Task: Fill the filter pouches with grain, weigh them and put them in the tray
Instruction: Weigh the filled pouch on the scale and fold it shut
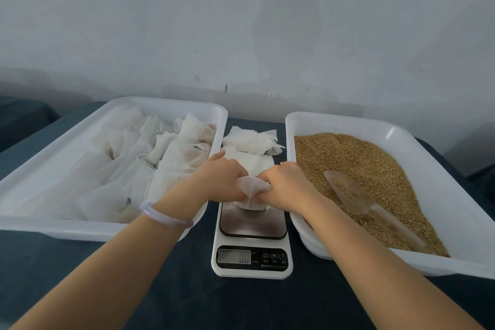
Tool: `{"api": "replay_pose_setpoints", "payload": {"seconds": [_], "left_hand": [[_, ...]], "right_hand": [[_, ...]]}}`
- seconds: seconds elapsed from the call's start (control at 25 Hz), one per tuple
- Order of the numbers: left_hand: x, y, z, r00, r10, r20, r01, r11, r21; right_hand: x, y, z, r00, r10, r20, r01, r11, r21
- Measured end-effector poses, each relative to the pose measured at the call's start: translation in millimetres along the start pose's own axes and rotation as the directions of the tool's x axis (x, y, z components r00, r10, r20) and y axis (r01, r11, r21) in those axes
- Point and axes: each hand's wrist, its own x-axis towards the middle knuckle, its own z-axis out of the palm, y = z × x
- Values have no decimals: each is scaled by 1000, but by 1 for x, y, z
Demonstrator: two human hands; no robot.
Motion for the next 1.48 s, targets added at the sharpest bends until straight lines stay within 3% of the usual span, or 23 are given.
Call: {"api": "replay_pose_setpoints", "payload": {"seconds": [0.2,0.48,0.8,1.0,1.16,1.48], "left_hand": [[6,0,7,998,57,29,-60,989,139],[7,1,8,997,73,9,-74,987,145],[5,4,10,993,115,24,-118,975,188],[-1,2,6,998,48,-34,-50,998,-46],[-5,-1,3,998,-21,-57,2,949,-314],[-9,1,1,997,-21,-71,-7,927,-375]], "right_hand": [[4,-1,1,997,7,76,0,996,-94],[3,-4,0,993,23,112,-10,993,-114],[-2,-6,-2,995,26,93,-23,999,-30],[-7,-1,-4,994,101,31,-106,969,222],[-10,1,-4,989,148,-7,-130,890,437],[-13,0,-5,988,153,-10,-131,876,465]]}}
